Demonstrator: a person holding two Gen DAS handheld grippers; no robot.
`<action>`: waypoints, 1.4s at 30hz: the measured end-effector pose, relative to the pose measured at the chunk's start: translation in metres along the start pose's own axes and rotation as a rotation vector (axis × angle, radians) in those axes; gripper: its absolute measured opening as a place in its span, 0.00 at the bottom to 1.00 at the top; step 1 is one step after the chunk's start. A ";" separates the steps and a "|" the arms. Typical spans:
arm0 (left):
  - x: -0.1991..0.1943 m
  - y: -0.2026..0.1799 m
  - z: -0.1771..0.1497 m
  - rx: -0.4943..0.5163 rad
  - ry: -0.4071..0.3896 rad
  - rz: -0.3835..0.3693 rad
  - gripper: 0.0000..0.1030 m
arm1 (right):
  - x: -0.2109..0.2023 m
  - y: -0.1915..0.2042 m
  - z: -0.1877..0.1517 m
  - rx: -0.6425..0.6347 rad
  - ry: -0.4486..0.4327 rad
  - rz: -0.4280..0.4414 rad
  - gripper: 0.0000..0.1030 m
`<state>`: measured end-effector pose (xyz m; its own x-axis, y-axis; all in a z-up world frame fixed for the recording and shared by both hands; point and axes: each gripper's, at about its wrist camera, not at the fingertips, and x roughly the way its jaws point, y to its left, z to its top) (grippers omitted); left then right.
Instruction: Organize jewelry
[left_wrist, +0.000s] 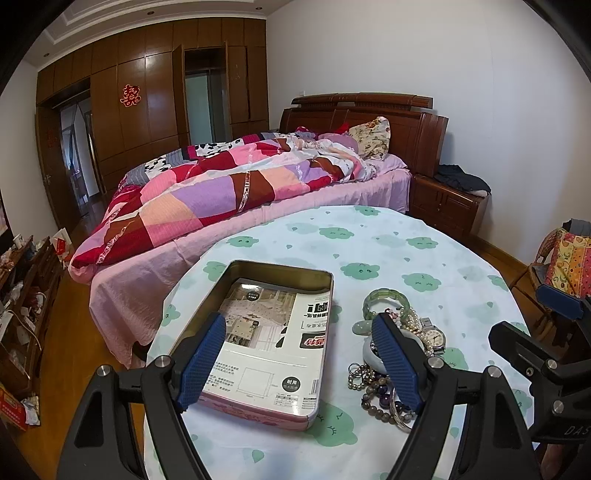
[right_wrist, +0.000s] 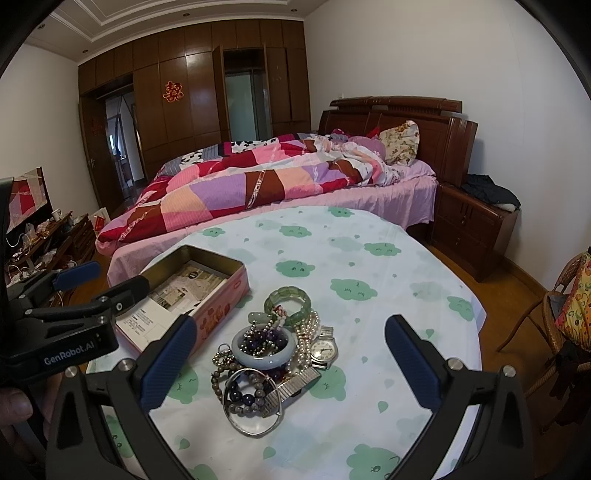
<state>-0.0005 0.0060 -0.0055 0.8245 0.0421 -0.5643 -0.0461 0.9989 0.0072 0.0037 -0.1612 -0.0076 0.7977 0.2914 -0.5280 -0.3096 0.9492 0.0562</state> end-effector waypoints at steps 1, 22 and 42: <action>0.000 -0.002 0.000 0.002 0.000 -0.001 0.79 | 0.000 0.000 0.000 0.000 0.000 0.000 1.00; 0.000 0.001 0.000 0.004 0.002 0.001 0.79 | 0.003 -0.002 0.004 -0.002 0.001 0.001 1.00; 0.025 0.012 -0.016 -0.002 0.074 -0.014 0.79 | 0.032 -0.039 -0.018 0.035 0.033 -0.102 1.00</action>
<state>0.0104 0.0190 -0.0331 0.7808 0.0269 -0.6242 -0.0366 0.9993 -0.0027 0.0321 -0.1913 -0.0425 0.8062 0.1900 -0.5603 -0.2095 0.9774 0.0300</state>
